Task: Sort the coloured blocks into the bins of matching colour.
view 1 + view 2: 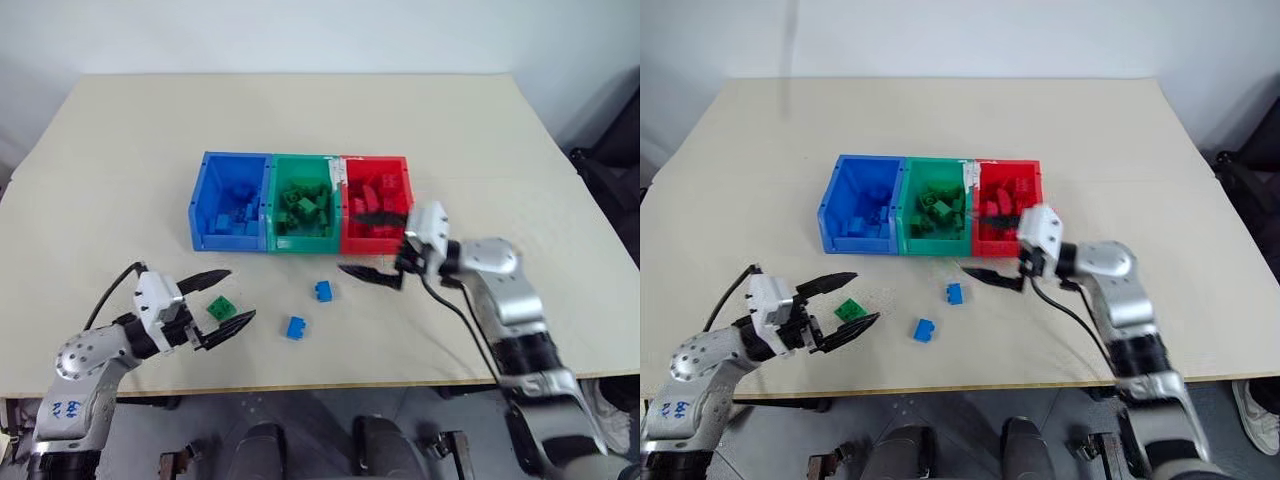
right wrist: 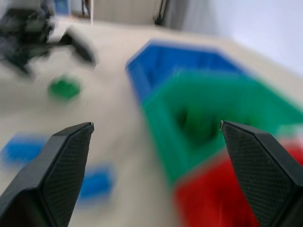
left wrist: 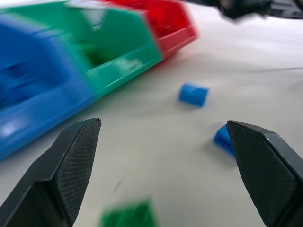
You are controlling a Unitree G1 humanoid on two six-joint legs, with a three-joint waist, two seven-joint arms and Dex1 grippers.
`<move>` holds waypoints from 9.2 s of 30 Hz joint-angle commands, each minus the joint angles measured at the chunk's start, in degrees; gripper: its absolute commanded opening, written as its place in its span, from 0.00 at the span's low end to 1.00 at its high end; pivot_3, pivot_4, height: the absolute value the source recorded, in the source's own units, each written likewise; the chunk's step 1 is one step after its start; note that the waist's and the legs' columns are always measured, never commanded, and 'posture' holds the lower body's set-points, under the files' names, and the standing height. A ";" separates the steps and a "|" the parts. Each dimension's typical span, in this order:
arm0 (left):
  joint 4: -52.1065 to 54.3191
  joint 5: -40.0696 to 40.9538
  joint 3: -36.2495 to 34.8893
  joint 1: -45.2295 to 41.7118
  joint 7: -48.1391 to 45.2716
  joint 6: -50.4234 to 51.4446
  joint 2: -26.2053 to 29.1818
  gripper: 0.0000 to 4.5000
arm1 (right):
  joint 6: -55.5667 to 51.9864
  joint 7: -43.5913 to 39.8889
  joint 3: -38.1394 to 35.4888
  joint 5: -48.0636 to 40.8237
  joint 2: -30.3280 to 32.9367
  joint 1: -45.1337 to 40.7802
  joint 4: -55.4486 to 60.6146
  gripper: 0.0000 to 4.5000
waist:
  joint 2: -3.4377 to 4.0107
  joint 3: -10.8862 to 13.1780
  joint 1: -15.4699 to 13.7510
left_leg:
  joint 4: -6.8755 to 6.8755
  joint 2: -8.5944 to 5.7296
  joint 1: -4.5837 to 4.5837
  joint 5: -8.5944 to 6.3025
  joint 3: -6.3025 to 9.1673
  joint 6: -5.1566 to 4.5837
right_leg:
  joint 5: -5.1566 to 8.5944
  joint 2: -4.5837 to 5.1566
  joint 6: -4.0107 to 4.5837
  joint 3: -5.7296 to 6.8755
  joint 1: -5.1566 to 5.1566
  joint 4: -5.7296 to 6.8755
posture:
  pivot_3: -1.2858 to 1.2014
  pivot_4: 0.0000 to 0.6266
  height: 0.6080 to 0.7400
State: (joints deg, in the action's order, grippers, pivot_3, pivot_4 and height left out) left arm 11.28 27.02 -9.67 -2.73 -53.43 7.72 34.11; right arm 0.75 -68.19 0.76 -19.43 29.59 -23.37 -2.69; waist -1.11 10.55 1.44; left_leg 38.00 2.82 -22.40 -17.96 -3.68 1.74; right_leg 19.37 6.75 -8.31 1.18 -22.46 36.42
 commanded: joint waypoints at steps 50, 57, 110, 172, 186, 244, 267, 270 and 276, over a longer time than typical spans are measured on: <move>7.68 8.30 -20.05 20.67 -7.62 -1.54 5.63 1.00 | -5.37 -0.68 22.28 15.18 -5.73 -19.60 -17.40 0.35 | -0.02 0.02 0.41 | 0.15 0.09 0.06 -0.08 -0.13 -0.07 | -0.04 -0.03 0.06 -0.06 -0.09 0.11 | 0.52 0.24 1.00; 6.82 9.32 -20.91 19.99 -2.27 -1.03 1.08 1.00 | -13.73 3.91 17.14 9.61 -14.50 -25.39 -16.03 0.33 | -0.02 0.02 1.34 | 0.13 0.20 0.07 -0.06 -0.15 0.00 | -0.04 -0.10 0.06 -0.07 -0.13 0.13 | 0.52 0.24 1.00; -3.20 5.46 -9.98 4.84 -13.21 -2.98 12.16 1.00 | 0.82 -12.57 -7.80 -10.01 10.31 13.88 4.52 1.00 | 0.02 0.05 0.13 | 0.17 0.49 0.29 -0.28 -0.59 0.11 | -0.03 -0.23 0.22 0.09 -0.10 0.08 | 0.52 0.24 1.00; -16.73 -3.78 -3.68 -28.77 17.53 10.88 -5.84 0.33 | -6.29 15.95 -7.42 -11.26 -0.44 17.92 24.31 1.00 | 0.02 0.04 -2.87 | 1.14 0.31 0.19 -0.27 -0.33 -0.01 | -0.19 -0.28 -0.03 -0.08 0.10 0.34 | 0.52 0.24 1.00; -32.01 -11.27 0.55 -40.41 20.46 9.67 -5.65 0.83 | -7.43 15.56 -5.90 -12.29 -0.35 15.65 24.10 1.00 | 0.00 0.04 -2.03 | 1.05 0.28 0.01 -0.26 -0.37 -0.02 | -0.21 -0.31 -0.07 -0.03 -0.04 0.37 | 0.52 0.24 1.00; 10.63 -4.98 1.06 2.51 15.26 33.02 10.47 0.66 | -2.53 -6.99 -3.80 -10.69 10.32 15.50 14.57 1.00 | -0.04 0.07 -1.31 | 0.96 0.39 0.20 -0.42 -0.44 -0.08 | -0.18 -0.22 0.04 -0.10 0.02 0.08 | 0.52 0.24 1.00; -23.82 -12.71 13.17 -42.13 9.71 10.25 -8.27 0.32 | -3.73 25.18 -18.47 -9.67 -0.81 29.61 25.15 1.00 | -0.05 0.06 -2.68 | 1.08 0.16 0.09 -0.36 -0.42 -0.04 | -0.27 -0.21 -0.13 -0.11 0.06 0.09 | 0.52 0.24 1.00; -32.20 -15.67 15.65 -47.21 9.14 6.97 -11.03 0.32 | -3.22 27.74 -19.40 -7.97 -1.08 31.40 26.28 1.00 | -0.05 0.07 -2.48 | 1.04 0.17 0.09 -0.36 -0.44 -0.05 | -0.28 -0.26 -0.15 -0.15 0.00 0.10 | 0.52 0.24 1.00; -41.07 -19.87 16.53 -51.35 9.76 1.18 -12.04 0.62 | -4.77 30.01 -19.86 -9.54 -1.66 34.40 29.92 1.00 | -0.05 0.07 -2.66 | 1.05 0.15 0.09 -0.36 -0.43 -0.05 | -0.28 -0.25 -0.17 -0.15 0.00 -0.05 | 0.52 0.24 1.00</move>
State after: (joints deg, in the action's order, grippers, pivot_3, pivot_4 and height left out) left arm -30.26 7.07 7.73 -53.65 -42.79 10.69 21.82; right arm -4.02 -38.99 -18.01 -27.62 28.30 10.87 24.61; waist -1.16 10.62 -1.22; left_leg 39.05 2.97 -22.30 -18.32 -4.12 1.69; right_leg 19.09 6.50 -8.48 1.02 -22.47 36.39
